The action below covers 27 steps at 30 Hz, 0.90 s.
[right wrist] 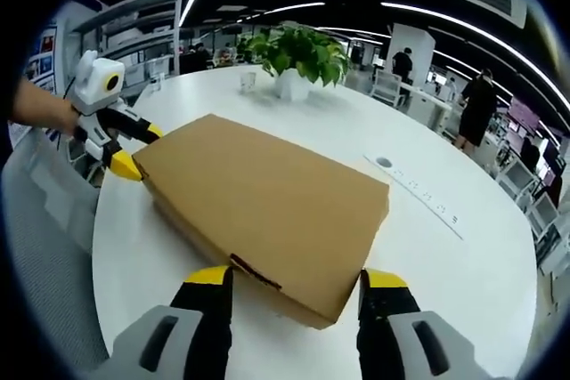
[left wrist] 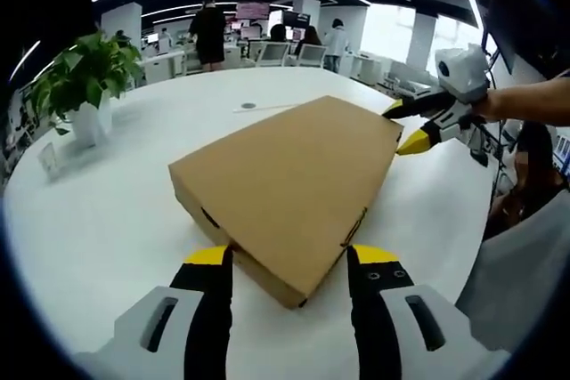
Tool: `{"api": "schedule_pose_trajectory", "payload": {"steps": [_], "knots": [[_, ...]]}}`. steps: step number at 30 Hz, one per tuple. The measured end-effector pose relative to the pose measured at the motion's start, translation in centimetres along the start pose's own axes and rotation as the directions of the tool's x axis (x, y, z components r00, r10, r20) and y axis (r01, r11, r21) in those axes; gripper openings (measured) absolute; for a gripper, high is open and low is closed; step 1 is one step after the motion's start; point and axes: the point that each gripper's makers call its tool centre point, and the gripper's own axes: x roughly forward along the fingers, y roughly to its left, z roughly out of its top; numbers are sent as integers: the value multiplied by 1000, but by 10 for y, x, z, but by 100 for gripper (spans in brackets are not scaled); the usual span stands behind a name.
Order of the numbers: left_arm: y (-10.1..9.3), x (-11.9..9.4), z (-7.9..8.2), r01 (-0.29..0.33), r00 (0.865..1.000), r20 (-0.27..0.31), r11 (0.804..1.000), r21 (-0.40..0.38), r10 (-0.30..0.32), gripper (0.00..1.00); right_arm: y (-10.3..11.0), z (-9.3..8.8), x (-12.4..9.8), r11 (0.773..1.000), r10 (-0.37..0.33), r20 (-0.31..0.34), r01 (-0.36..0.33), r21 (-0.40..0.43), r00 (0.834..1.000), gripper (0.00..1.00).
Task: Operate the shoe box by opening the lid, removing the specified soft item, and placing it in the target area until the item is outside and the box remains undamaged.
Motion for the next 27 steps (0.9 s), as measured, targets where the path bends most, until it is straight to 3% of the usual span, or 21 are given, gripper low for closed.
{"api": "schedule_pose_trajectory", "payload": {"steps": [22,27], "knots": [[22,-17,-12,94,994,-59,993,77,-90,53,36,-3,-9,999,-26,8,26,-25,1000,44],[29,-21,-15,89,994,-72,991,98,-82,53,47,-1,-9,999,-33,22,33,-6,999,43]]}}
